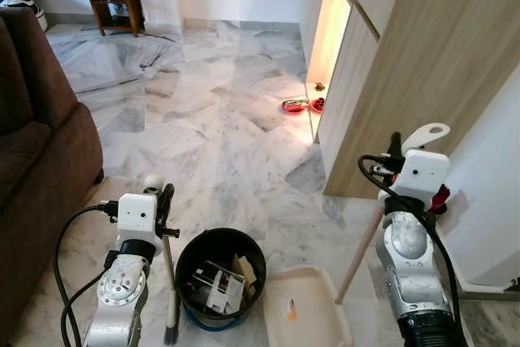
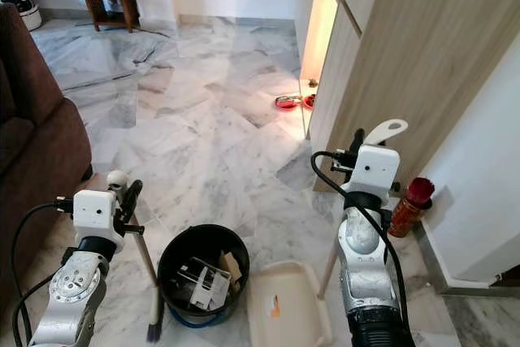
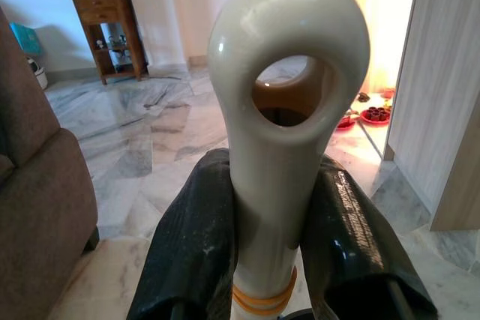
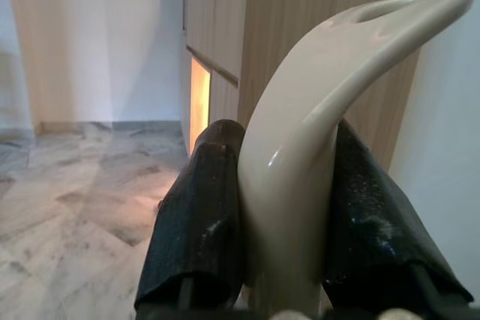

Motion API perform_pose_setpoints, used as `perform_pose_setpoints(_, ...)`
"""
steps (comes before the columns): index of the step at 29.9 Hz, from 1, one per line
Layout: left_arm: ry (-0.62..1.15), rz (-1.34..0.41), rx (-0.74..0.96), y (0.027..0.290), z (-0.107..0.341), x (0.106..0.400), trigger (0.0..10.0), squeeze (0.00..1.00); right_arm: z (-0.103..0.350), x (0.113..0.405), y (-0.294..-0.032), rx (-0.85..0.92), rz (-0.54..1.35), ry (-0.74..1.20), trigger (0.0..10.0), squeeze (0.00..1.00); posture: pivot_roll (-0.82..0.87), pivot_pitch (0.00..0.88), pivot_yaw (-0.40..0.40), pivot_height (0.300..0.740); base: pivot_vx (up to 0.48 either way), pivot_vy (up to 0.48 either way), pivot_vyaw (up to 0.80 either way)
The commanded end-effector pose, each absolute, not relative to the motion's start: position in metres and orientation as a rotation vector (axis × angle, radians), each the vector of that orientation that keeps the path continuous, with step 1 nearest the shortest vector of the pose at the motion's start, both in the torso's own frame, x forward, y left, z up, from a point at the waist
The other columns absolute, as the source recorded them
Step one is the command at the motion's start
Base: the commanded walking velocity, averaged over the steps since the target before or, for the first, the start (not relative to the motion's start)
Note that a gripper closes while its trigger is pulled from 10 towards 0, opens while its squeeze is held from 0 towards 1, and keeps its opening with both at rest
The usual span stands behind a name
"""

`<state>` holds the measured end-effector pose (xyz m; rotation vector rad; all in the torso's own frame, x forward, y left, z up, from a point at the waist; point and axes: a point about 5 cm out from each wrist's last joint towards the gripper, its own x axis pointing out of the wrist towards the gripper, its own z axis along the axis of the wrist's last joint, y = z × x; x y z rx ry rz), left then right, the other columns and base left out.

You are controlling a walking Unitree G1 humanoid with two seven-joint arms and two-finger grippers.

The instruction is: Sweep floor

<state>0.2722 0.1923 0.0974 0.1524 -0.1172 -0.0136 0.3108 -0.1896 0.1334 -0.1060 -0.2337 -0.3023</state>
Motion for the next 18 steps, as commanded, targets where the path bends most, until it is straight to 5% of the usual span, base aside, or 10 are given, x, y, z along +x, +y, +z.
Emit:
perform_pose_setpoints(1, -0.163, -0.049, 0.121, 0.1845, 0.1068, 0.2748, 10.0, 0.00, 0.1385, 0.3100, -0.1942, -0.101, -0.317, -0.269, 10.0, 0.00, -0.08, 0.000, -0.045, 0.740, 0.000, 0.000, 0.00)
perform_pose_setpoints(18, -0.133, -0.097, 0.108, 0.1806, 0.1021, 0.2732, 10.0, 0.00, 0.1310, 0.3088, -0.1952, -0.094, -0.307, -0.256, 10.0, 0.00, -0.09, 0.000, -0.030, 0.740, 0.000, 0.000, 0.00)
